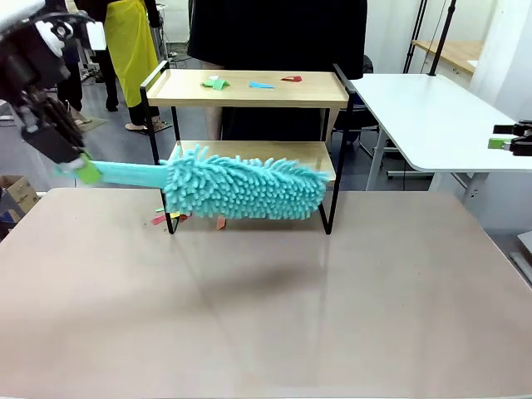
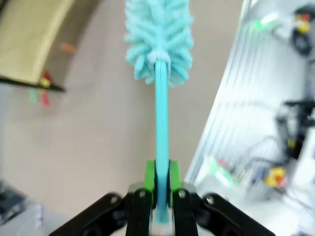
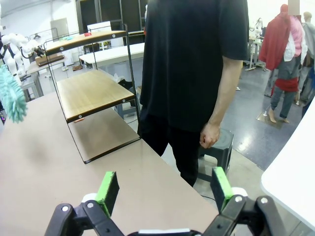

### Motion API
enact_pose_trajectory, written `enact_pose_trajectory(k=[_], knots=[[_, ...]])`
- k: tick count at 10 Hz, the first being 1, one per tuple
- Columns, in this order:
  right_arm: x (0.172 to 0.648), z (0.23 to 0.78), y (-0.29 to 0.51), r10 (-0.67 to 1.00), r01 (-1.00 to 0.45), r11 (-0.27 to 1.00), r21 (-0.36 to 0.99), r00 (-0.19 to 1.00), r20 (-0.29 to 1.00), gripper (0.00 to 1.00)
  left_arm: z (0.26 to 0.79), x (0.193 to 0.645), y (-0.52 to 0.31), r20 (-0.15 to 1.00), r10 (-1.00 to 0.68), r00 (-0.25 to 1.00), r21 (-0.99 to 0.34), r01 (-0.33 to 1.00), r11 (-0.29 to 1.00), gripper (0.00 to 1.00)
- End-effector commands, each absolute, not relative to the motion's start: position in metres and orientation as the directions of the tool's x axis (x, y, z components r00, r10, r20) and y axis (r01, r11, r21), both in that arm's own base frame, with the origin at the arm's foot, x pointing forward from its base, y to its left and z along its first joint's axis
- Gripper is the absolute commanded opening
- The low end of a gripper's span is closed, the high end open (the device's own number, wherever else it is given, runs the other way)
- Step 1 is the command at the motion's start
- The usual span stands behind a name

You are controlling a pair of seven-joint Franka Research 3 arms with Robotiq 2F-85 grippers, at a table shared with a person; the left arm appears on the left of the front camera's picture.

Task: Clean the shelf.
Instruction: Clean the specific section of the Shelf indicated by the human with the Duster.

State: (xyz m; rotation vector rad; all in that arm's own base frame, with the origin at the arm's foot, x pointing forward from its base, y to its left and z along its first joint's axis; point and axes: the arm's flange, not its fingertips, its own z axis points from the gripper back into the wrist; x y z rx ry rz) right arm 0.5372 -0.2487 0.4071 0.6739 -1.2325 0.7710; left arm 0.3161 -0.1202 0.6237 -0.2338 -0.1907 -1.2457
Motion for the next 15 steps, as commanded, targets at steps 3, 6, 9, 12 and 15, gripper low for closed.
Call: enact_pose_trajectory(k=[3, 6, 9, 12, 15], knots=[[0.537, 0.410, -0.247, 0.150, -0.815, 0.578, 0.035, 0.148, 0.978, 1.00, 0.680, 0.306, -0.096, -0.121, -0.982, 0.147, 0.039, 0.989, 0.144, 0.14], [0.537, 0.410, -0.247, 0.150, -0.815, 0.578, 0.035, 0.148, 0.978, 1.00, 0.696, 0.292, -0.067, -0.299, -0.950, 0.094, -0.019, 0.994, 0.104, 0.14], [0.537, 0.410, -0.247, 0.150, -0.815, 0.578, 0.035, 0.148, 0.978, 1.00, 0.689, 0.303, -0.048, -0.377, -0.918, 0.123, -0.044, 0.988, 0.150, 0.14], [0.537, 0.410, -0.247, 0.150, -0.815, 0.578, 0.035, 0.148, 0.978, 1.00, 0.688, 0.289, -0.060, -0.336, -0.936, 0.104, -0.043, 0.991, 0.125, 0.14], [0.537, 0.410, -0.247, 0.150, -0.815, 0.578, 0.035, 0.148, 0.978, 1.00, 0.688, 0.289, -0.060, -0.336, -0.936, 0.104, -0.043, 0.991, 0.125, 0.14]])
